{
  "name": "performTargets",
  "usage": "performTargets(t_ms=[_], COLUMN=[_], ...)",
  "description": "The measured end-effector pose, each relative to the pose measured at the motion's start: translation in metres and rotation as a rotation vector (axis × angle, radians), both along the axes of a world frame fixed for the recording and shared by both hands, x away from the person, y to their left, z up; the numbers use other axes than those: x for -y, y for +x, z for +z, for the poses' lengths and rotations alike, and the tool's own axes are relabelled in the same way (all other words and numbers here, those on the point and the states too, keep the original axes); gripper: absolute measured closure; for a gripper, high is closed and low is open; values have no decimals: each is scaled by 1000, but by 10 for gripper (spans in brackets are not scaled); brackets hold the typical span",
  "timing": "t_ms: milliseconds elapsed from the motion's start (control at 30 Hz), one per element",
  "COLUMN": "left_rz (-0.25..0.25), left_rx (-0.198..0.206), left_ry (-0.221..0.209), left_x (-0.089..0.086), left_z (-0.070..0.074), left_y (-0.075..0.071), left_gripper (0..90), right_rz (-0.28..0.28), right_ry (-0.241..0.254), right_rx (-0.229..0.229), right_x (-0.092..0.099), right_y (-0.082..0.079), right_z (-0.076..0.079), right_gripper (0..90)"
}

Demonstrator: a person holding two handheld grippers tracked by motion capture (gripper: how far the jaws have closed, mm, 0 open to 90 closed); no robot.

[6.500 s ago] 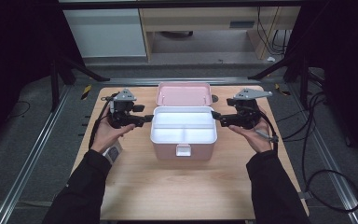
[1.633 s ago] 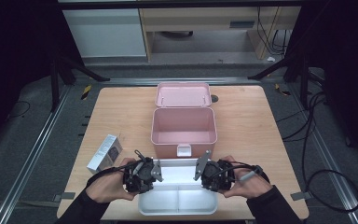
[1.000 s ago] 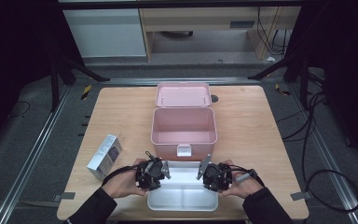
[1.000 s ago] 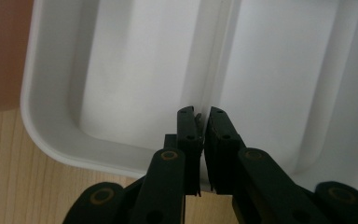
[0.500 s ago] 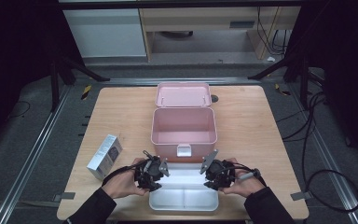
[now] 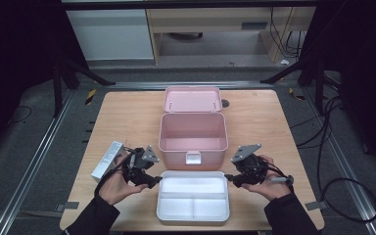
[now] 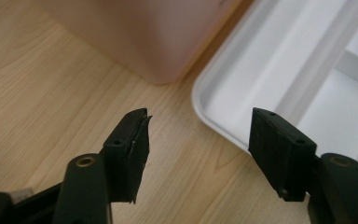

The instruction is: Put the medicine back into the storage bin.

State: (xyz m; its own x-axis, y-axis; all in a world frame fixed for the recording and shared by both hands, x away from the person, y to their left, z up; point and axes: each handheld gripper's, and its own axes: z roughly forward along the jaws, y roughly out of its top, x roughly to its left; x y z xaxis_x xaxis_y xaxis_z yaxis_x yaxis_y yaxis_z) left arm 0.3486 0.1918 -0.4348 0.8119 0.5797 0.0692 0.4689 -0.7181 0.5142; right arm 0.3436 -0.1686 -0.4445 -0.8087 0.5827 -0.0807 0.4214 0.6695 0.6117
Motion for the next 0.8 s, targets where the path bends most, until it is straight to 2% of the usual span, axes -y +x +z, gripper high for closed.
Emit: performTargets(t_ms=[33,67,100,167,200,233,267,300,333,367,400,433,467,500,533,567,600,633,800], left_rz=[48,48,94,138,138,177,177,202,248,269,269,322,322,355,355,384,384,412,436], left_rx=[22,22,52,85,85,99,99,110,131,139,139,142,142,140,140,136,136,139,130], left_ry=[-21,-21,-31,-30,-30,-51,-51,-54,-51,-56,-56,-68,-68,-61,-61,-65,-65,-60,-57], left_x=[-7,-7,-14,-22,-22,-33,-33,-40,-51,-57,-57,-70,-70,-80,-80,-90,-90,-98,-109], left_z=[4,4,10,16,16,21,21,25,28,29,29,29,29,27,27,26,26,26,26], left_y=[2,2,4,5,5,7,7,9,11,13,13,16,16,20,20,22,22,24,25], left_gripper=[333,317,306,284,280,279,276,274,270,265,264,260,248,247,246,245,244,240,229], right_rz=[-64,-89,-120,-186,-186,-245,-245,-298,-314,-331,-331,-356,-356,-368,-368,-384,-384,-384,-387], right_ry=[-1,1,3,2,2,13,13,32,37,43,43,44,44,43,43,31,26,20,14], right_rx=[14,18,24,27,27,37,37,38,41,48,48,51,51,54,54,57,57,62,63], right_x=[9,13,18,26,26,34,34,43,45,48,48,53,53,56,56,57,57,57,58], right_y=[4,5,7,12,12,16,16,19,20,21,21,22,22,23,23,24,24,24,26], right_z=[-2,-2,-3,-6,-6,-8,-8,-11,-12,-13,-13,-14,-14,-15,-15,-16,-16,-17,-18], right_gripper=[387,377,368,336,336,322,322,304,294,290,290,290,290,275,275,262,258,256,253])
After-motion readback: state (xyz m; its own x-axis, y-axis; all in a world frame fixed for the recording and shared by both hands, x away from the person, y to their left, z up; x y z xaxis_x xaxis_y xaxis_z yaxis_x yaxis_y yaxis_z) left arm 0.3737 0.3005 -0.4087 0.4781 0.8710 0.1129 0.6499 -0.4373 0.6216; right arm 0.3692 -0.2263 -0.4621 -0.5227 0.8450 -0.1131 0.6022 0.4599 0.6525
